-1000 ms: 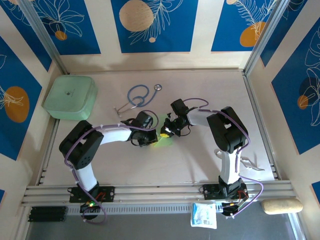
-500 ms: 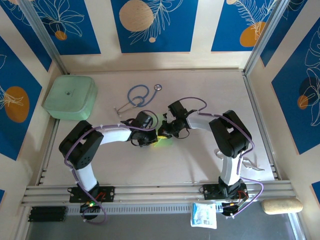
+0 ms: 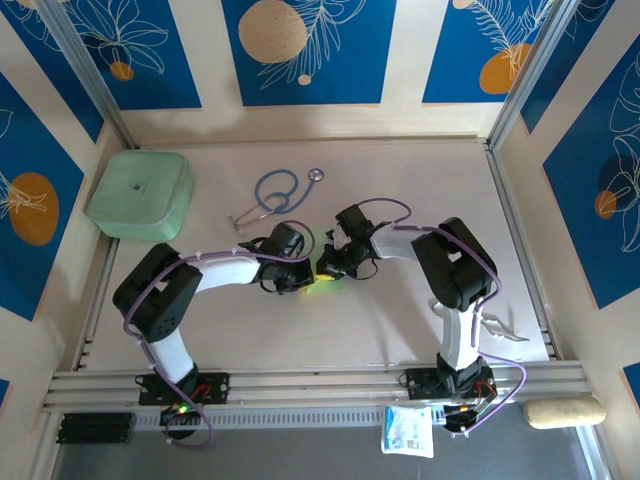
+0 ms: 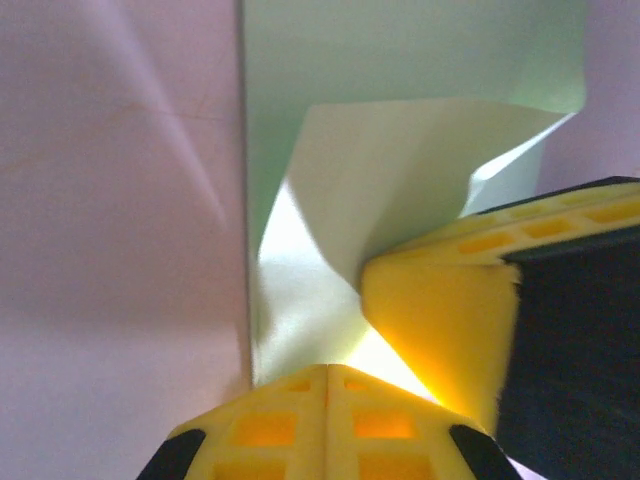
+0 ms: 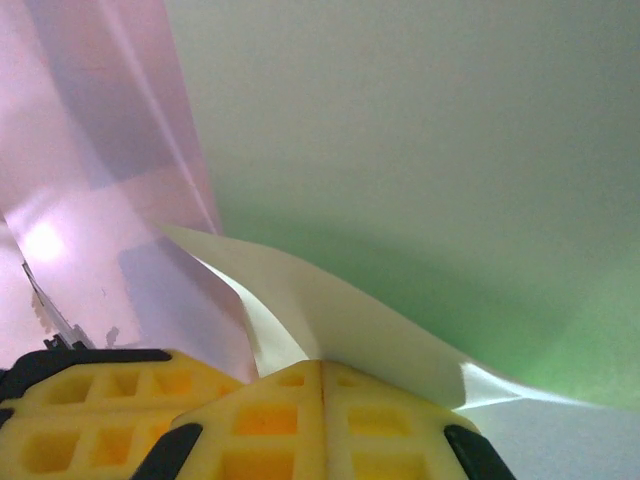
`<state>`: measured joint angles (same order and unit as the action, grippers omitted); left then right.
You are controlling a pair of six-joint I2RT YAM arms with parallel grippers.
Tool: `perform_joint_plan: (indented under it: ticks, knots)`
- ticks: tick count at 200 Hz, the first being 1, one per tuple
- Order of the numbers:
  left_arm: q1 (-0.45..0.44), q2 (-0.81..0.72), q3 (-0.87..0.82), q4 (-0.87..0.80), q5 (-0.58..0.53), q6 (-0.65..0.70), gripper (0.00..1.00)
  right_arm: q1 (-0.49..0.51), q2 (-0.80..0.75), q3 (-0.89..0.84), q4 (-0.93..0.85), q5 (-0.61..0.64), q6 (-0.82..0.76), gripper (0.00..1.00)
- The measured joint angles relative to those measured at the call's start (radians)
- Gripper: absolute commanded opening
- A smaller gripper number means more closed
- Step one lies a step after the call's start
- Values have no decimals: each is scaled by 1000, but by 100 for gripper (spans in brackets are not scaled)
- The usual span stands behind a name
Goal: Fold a paper plane with a square sheet of paper (pick it up from the middle)
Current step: Fold the triangle a second time at the center of the table.
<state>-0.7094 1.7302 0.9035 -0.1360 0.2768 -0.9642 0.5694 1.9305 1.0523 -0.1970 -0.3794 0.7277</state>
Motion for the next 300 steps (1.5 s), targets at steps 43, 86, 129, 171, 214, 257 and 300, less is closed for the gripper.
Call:
perform_joint_plan:
  ticks: [43, 86, 129, 171, 214, 257, 300]
  knots:
    - [0, -7, -16, 17, 0, -5, 3, 0, 4, 0, 8, -8, -3, 0]
    - [0, 6, -30, 16, 0, -17, 0, -5, 4, 0, 10, -10, -19, 0]
    - [0, 5, -41, 26, 0, -39, 0, -31, 6, 0, 15, -10, -50, 0]
    - [0, 0, -63, 66, 0, -53, 0, -102, 31, 9, 40, -56, -51, 0]
    - [0, 0, -72, 98, 0, -53, 0, -164, 61, 42, 44, -78, -47, 0]
    - [0, 0, -58, 70, -1, -47, 0, -227, 71, 78, 51, -27, -44, 0]
    - [0, -2, 10, -56, -9, -3, 10, -265, 18, 95, 28, 34, -43, 7]
